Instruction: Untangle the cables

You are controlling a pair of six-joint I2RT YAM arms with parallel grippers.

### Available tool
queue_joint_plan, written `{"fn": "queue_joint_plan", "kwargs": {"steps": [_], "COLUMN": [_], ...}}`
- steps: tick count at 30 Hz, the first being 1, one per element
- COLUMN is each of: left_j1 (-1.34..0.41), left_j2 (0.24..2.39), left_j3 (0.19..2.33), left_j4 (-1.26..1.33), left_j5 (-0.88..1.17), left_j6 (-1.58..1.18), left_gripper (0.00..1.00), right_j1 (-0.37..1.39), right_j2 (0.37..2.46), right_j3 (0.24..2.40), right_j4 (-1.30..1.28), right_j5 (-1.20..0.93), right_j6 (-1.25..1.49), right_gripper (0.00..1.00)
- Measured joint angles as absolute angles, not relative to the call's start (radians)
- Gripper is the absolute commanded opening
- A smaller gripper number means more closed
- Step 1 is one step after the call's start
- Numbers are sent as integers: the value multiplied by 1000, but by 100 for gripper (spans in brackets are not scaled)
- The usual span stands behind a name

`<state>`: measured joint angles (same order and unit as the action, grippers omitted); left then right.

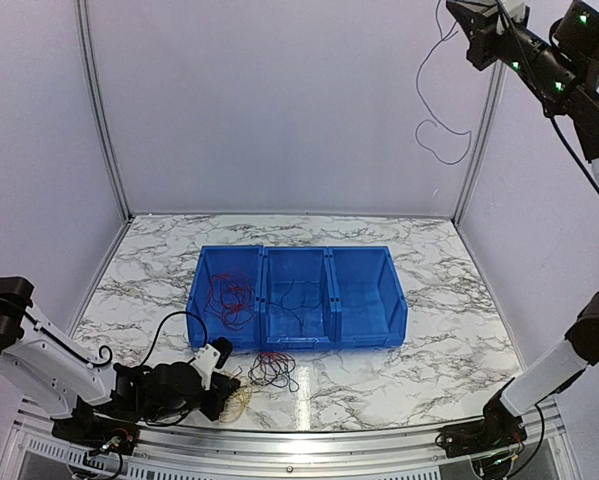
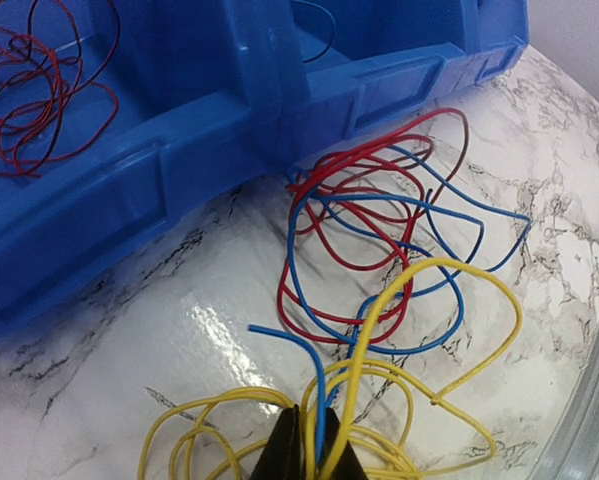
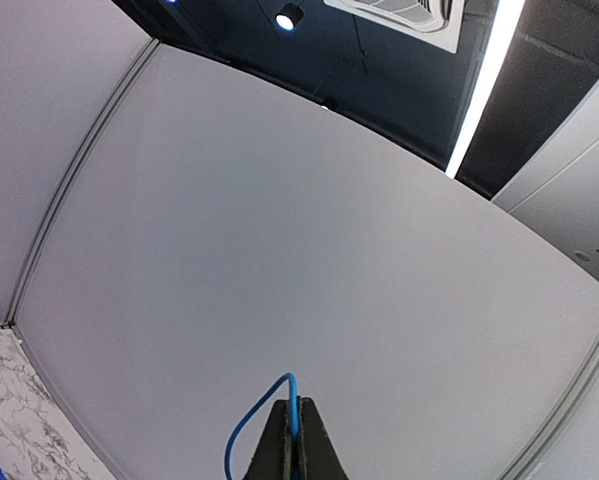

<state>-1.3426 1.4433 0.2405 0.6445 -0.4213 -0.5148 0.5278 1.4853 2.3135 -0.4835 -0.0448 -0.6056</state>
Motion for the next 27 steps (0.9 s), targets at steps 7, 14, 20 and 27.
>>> {"fn": "queue_joint_plan", "kwargs": {"steps": [7, 14, 20, 27], "left_j1": [-1347, -1350, -1351, -1355], "left_j2": [1495, 1539, 1548, 1548], "left_j3": [314, 359, 359, 359], "left_j4": [638, 638, 638, 638], "left_j5": [-424, -420, -420, -421], "left_j6": [-487, -488, -494, -504], "left_gripper": [44, 48, 48, 48], "right_j1": [527, 527, 527, 530], "right_j2": [1485, 1488, 1493, 1508], "right_j3": [2226, 2099, 2028, 1884], "right_j4": [-473, -470, -425, -350], "right_j5": [-125, -243, -340, -401], "right_j6": [-590, -528, -464, -417], "right_gripper": [0, 0, 0, 0]}}
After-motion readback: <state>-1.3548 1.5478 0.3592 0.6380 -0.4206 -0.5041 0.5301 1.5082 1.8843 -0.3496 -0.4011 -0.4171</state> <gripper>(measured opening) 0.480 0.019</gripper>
